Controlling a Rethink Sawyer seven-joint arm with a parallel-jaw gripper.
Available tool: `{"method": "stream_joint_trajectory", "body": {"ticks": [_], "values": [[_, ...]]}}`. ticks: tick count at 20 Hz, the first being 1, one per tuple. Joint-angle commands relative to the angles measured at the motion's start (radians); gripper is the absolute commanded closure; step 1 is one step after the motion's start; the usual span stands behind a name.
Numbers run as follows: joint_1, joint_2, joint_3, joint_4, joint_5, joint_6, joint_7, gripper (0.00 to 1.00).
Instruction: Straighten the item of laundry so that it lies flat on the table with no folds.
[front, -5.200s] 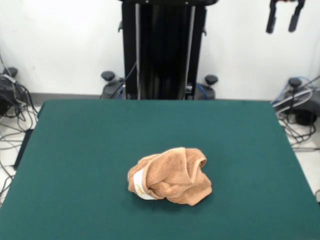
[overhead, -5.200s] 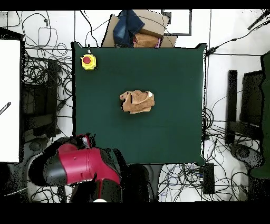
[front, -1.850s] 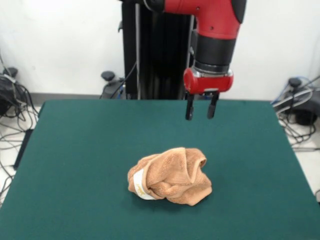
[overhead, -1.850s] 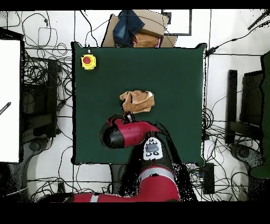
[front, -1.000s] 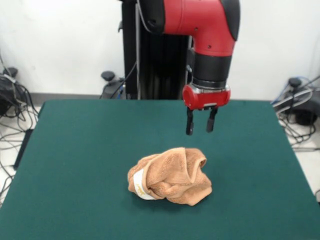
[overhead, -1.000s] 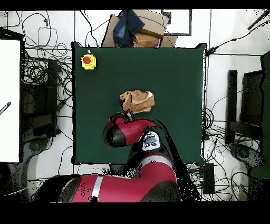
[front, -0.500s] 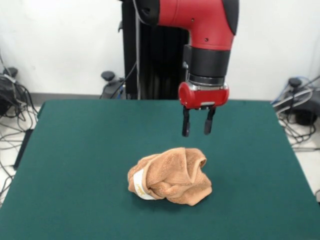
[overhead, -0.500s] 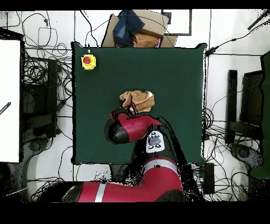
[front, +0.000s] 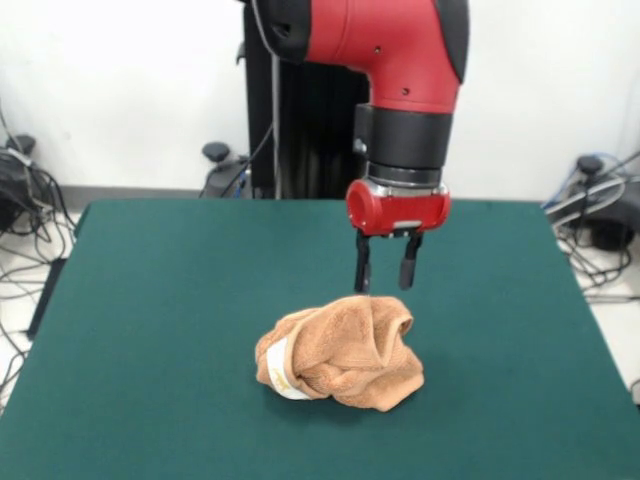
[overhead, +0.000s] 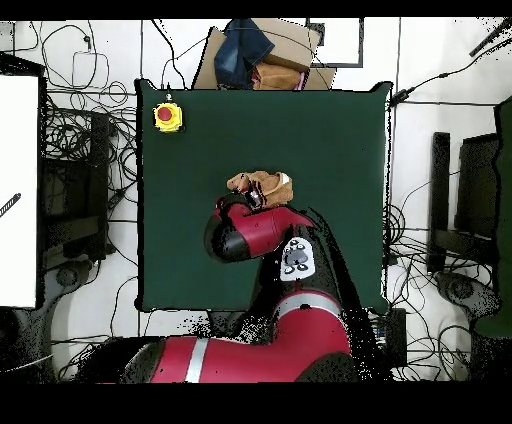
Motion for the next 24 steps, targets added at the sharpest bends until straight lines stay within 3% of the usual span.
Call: {"method": "stream_joint_trajectory", "body": {"ticks": [1, 15, 24], "values": [[-0.034, 0.087, 0.074, -0.094, -0.073, 0.031, 0.027, 0.0], [-0.012, 0.102, 0.056, -0.131, -0.059, 0.071, 0.049, 0.0], [0.029, 0.113, 0.009, -0.099, 0.0, 0.042, 0.131, 0.0]]}}
